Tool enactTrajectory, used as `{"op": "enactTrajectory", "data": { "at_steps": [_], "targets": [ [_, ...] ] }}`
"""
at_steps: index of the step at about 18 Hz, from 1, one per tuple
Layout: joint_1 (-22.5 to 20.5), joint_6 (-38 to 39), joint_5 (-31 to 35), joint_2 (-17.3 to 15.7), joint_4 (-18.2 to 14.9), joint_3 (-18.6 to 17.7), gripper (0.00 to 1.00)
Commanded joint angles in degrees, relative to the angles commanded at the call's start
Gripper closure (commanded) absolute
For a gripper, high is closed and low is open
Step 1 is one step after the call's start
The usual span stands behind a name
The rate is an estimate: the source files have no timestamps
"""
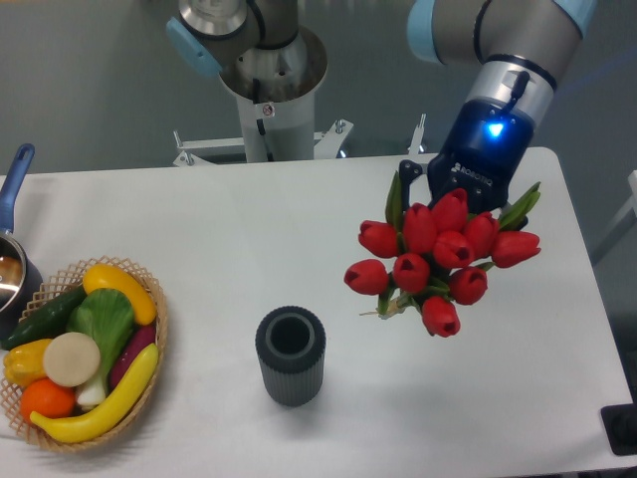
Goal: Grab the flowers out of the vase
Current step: 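Carry the tulip bunch away from the vase, holding it raised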
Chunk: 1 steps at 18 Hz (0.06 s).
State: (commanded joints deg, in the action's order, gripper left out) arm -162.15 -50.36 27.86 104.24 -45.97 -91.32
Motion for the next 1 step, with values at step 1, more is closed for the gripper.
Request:
{"op": "enactTrajectory", "data": {
  "at_steps": [1],
  "targets": [
    [-0.4, -0.1, 0.0, 0.0, 0.0, -0.1, 0.57]
  ]
}}
